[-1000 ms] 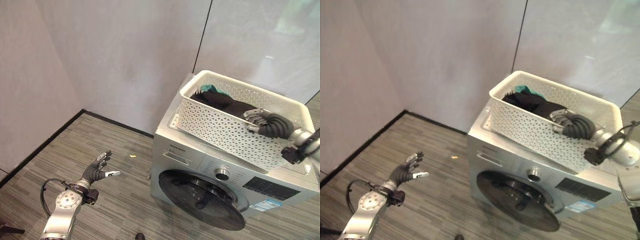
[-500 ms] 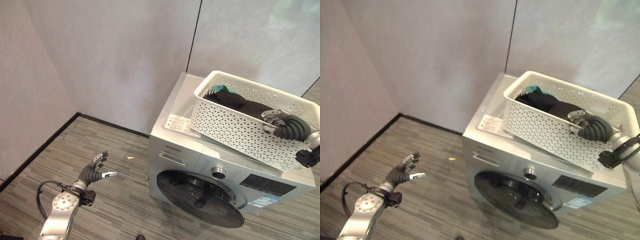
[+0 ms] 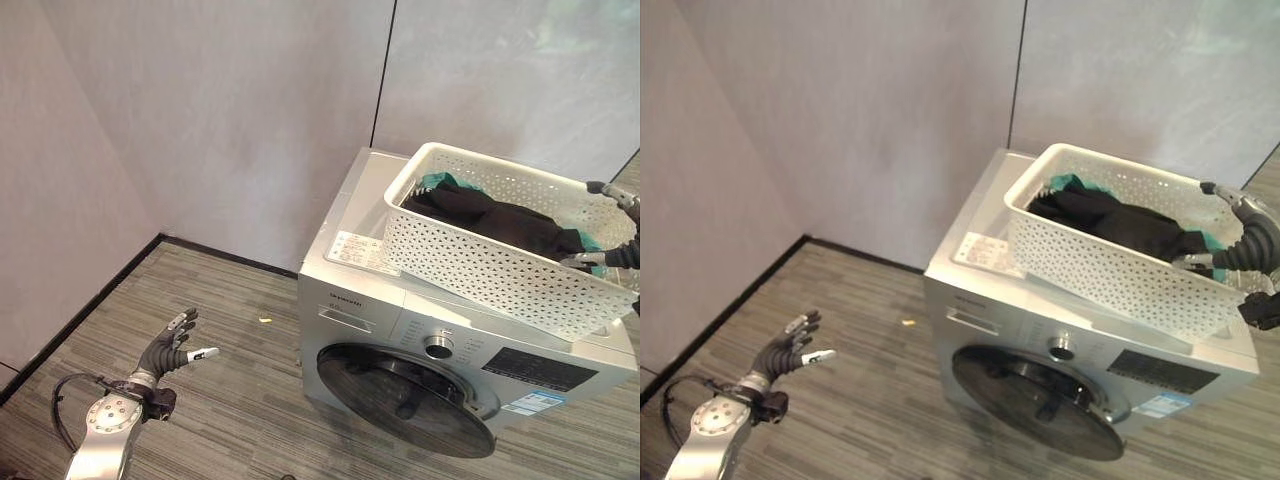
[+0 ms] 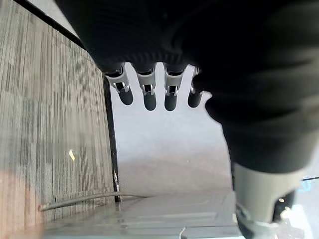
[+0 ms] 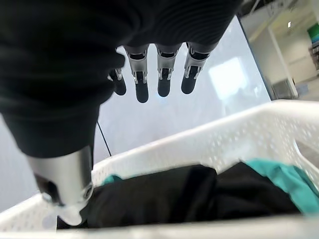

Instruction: Grab the laundry basket,head to the washer,open it,put in the laundry and shut it.

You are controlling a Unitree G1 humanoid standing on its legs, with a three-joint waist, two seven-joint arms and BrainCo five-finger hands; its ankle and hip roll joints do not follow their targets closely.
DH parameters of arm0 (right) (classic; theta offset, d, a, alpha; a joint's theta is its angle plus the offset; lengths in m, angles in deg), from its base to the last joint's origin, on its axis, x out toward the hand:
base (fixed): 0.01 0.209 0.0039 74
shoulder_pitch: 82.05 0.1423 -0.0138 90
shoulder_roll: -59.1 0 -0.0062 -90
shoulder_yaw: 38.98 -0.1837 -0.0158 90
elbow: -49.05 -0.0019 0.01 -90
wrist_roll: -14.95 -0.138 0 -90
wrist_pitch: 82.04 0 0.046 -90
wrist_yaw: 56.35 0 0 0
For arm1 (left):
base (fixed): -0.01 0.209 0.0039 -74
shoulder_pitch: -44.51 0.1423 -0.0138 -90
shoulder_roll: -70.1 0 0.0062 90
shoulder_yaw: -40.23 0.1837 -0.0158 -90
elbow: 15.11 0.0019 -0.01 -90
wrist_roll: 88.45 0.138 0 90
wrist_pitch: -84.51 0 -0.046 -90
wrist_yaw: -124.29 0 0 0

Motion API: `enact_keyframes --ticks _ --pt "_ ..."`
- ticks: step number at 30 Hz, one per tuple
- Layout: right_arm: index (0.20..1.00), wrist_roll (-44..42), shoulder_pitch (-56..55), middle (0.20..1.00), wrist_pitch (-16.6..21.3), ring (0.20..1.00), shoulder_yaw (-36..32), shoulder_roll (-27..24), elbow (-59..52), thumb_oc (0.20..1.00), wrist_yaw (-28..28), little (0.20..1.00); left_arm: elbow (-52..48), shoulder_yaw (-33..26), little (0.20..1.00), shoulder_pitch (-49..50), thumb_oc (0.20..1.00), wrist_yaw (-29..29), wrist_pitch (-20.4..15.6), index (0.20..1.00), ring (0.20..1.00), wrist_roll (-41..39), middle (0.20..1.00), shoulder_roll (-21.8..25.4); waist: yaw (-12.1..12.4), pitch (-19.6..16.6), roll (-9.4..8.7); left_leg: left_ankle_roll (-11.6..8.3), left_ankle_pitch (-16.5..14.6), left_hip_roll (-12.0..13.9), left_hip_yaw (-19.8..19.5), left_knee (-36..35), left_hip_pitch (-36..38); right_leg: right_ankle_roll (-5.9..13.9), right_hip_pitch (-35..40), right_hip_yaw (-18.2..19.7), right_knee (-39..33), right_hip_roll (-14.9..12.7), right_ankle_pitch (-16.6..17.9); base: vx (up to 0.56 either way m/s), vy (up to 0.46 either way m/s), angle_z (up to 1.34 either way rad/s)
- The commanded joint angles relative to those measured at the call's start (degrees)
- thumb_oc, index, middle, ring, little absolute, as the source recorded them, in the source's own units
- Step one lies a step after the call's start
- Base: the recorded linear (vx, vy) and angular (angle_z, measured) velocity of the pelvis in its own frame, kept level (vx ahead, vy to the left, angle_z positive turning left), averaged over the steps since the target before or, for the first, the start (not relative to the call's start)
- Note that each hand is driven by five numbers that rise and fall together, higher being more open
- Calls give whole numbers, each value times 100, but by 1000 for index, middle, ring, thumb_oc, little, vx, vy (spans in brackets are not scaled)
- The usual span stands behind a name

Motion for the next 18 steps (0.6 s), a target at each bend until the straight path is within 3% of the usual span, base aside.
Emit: enact_keyframes --ticks 1,8,11,15,18 --pt "1000 255 428 1000 308 1000 -257 -88 -24 1000 -578 1000 -486 -254 1000 -273 1000 195 -362 1000 1000 303 1000 347 52 -258 -56 -287 -619 333 -413 330 119 69 -127 71 70 149 -164 0 0 0" --pt "1000 342 413 1000 343 1000 -410 108 246 1000 -1113 1000 -756 -506 1000 -753 1000 410 -479 1000 1000 581 1000 892 -40 -310 21 -277 -671 315 -352 346 158 105 -142 151 93 134 -168 5 16 -3" --pt "1000 177 354 1000 301 1000 -489 215 371 1000 -1183 1000 -746 -508 1000 -816 1000 423 -455 1000 1000 558 1000 911 -83 -307 34 -272 -680 309 -336 351 163 105 -155 187 103 132 -162 -5 12 -4" --pt "1000 -529 -176 1000 176 1000 -1079 870 937 1000 -1583 1000 -618 -589 1000 -621 1000 361 -366 1000 1000 504 1000 748 -218 -301 87 -241 -694 307 -266 300 198 112 -207 290 117 128 -142 -7 30 -5" --pt "1000 -664 -479 1000 131 1000 -1353 1050 1328 1000 -1798 1000 -533 -651 1000 -472 1000 335 -313 1000 1000 497 1000 663 -256 -292 98 -232 -680 304 -248 245 218 117 -228 321 101 129 -121 -8 19 -9"
